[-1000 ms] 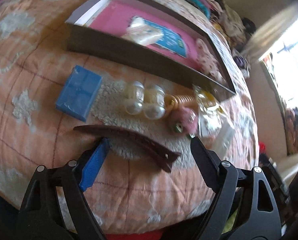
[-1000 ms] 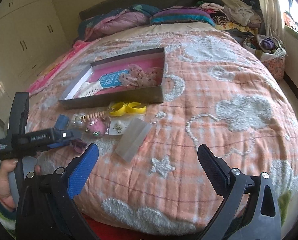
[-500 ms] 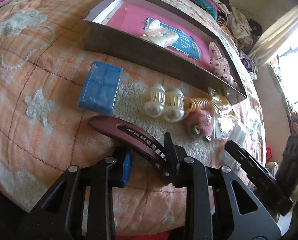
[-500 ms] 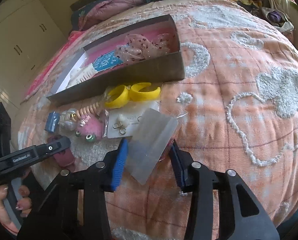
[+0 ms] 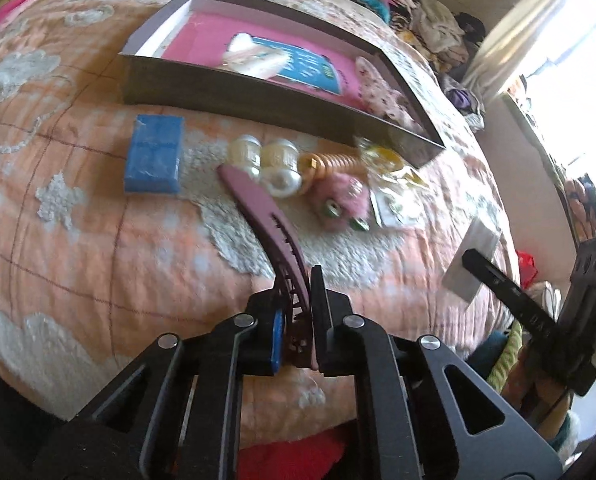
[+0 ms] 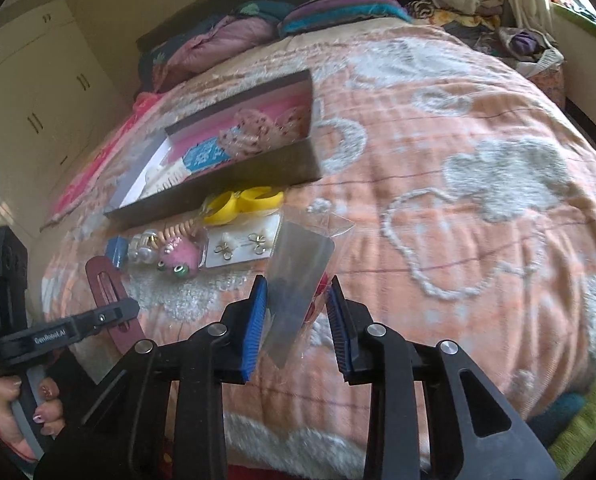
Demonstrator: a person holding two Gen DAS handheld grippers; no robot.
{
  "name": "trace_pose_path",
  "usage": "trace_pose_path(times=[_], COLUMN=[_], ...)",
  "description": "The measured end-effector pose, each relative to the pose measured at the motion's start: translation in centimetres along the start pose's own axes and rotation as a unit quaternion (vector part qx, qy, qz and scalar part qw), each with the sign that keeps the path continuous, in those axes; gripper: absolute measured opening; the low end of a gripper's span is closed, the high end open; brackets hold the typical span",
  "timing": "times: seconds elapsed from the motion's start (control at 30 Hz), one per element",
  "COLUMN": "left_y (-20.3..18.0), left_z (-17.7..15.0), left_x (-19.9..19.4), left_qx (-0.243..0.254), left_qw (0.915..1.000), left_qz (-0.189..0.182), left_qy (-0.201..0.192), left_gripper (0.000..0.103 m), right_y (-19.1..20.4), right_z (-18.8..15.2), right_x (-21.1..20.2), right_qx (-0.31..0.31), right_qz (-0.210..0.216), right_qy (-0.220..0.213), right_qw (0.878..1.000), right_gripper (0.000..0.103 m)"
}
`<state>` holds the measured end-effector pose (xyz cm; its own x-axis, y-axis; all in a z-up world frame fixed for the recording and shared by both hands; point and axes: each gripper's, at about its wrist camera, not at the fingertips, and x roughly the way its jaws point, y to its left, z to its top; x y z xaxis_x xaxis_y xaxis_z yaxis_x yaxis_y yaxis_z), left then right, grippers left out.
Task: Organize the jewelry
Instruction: 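Grasp the maroon long hair clip with the left tool while the right tool grasps the clear plastic bag, then carry the maroon clip with the left tool over the box while the right tool carries the bag there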
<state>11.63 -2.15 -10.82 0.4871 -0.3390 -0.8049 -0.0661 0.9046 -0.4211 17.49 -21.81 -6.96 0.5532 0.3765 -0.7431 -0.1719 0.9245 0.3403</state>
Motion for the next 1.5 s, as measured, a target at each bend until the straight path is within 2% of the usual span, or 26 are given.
trace_pose_path(times=[0.3,0.6,0.8,1.07,1.5], left_y=[-0.6,-1.3,-1.1,-1.8,-5.2], left_z=[-0.8,0.3,1.8,3.8,8.3], left_x=[-2.6,-7.3,-8.7,-9.1,-9.4], left_qx=[0.012,0.045,0.05,0.086,0.148], left_qw=[0.9998,0.9954,0.9929,0.9896,0.981], left_qz=[-0.012,0.011,0.02,0.03,0.016], left_qy=[-0.015,-0.084,-0.106,-0.111,-0.125], left_gripper=[0.005,0.005,0.005,0.005,0.005], right_y=[0.2,3.5,4.7,5.4,6.8], right_z=[0.5,1.1,1.6,2.3,4.9], right_x=[-4.5,-8.5,-10.0,-11.0,-13.6], right_qx=[-0.001,-0.051,-0.063,-0.066,-0.079], right_qz=[0.006,0.012,0.017,0.024,0.014], right_qy=[-0.044,-0.088,-0.108,-0.121,-0.164], right_qw=[0.999,0.995,0.992,0.99,0.983], right_gripper=[0.029,0.029,0.029,0.029,0.029])
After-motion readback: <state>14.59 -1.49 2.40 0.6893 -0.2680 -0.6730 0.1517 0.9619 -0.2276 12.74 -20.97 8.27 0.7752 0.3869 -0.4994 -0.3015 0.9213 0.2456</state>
